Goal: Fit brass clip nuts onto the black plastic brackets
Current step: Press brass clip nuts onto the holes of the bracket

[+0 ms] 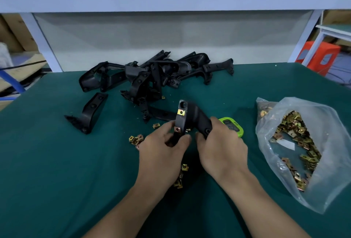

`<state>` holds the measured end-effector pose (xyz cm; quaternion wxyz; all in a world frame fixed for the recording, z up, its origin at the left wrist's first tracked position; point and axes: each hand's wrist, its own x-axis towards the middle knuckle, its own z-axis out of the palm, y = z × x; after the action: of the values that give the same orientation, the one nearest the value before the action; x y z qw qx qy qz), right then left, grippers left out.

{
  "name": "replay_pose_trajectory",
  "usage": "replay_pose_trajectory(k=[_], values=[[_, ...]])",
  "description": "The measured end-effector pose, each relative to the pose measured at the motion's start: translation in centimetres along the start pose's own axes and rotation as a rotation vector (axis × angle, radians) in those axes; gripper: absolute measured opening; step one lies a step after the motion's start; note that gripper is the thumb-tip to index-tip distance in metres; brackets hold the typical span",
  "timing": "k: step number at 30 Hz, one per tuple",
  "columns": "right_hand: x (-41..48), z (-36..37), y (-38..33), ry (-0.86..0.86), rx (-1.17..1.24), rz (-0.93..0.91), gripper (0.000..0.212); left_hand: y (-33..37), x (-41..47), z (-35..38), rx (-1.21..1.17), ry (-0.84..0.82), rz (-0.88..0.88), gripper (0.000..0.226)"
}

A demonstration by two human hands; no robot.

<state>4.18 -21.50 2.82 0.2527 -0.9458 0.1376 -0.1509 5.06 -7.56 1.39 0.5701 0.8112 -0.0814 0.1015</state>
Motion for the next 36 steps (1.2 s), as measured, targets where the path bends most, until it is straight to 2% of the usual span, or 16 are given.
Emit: replay_pose_trajectory(k=[2, 7, 12, 19, 24, 30, 34, 36], values=[[0.0, 0.0, 0.0, -0.001, 0.017, 0.003, 0.015, 0.0, -0.2, 0.4, 0.051, 0.054, -0.011, 0.011], [0.0, 0.0, -0.1, -0.016, 0.044, -0.025, 0.017, -0.3, -0.2, 0.2, 0.136, 0.073, 0.051, 0.036], [0.0, 0.1, 0.1, -0.002, 0.064, -0.048, 0.018, -0.3, -0.1, -0.2, 0.146, 0.048, 0.096, 0.04], [0.3, 0.7, 0.6, -0.041, 0.193, -0.04, 0.018, -0.6, -0.2, -0.5, 0.138, 0.037, 0.23, 0.019], [0.5, 1.4, 0.8, -0.066, 0.305, -0.037, 0.02, -0.6, -0.1, -0.6, 0.13, 0.032, 0.261, 0.011], [0.7, 1.7, 1.1, -0.112, 0.304, -0.023, 0.018, -0.8, 0.0, -0.5, 0.134, 0.07, 0.189, 0.014], [0.5, 1.7, 0.8, -0.107, 0.217, -0.038, 0.022, -0.6, -0.2, -0.2, 0.119, 0.056, 0.118, 0.004], [0.5, 1.8, 0.7, -0.097, 0.191, -0.03, 0.023, -0.7, 0.0, -0.2, 0.124, 0.063, 0.129, 0.013]])
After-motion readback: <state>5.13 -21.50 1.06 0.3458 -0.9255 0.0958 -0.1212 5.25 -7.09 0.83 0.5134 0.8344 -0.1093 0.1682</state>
